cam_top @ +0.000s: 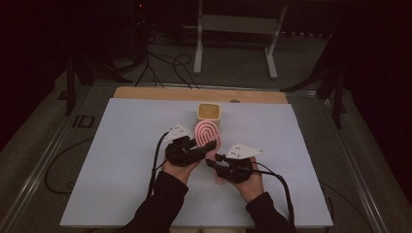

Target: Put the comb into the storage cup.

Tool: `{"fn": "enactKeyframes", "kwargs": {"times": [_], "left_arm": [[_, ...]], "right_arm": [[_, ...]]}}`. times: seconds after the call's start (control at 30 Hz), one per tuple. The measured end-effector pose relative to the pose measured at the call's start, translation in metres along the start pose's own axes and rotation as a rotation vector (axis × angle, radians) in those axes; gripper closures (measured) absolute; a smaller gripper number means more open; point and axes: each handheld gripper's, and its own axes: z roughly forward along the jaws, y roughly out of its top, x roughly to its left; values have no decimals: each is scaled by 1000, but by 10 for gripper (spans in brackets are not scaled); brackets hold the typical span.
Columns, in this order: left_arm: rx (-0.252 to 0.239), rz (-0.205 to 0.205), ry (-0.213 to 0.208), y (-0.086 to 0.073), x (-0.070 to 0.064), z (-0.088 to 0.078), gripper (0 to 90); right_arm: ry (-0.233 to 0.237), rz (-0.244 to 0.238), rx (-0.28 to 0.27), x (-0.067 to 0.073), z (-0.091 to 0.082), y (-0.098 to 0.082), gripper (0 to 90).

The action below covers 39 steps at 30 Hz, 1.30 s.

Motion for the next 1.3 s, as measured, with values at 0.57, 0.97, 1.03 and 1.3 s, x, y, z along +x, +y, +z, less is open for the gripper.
{"fn": "enactKeyframes", "kwargs": {"times": [0.57,0.97,1.03,1.3], "left_arm": [[-2,-5,19,-1,1,2,646],[-22,-3,22,1,3,-3,646],[-24,-5,23,1,4,-3,646],[-24,-8,34,5,10,-6,646]], "right_arm": [[47,35,23,-5,2,0,357],[-11,55,8,-5,2,-1,96],[-17,55,10,-5,1,-1,95],[-82,26,42,-6,-3,-2,93]]}}
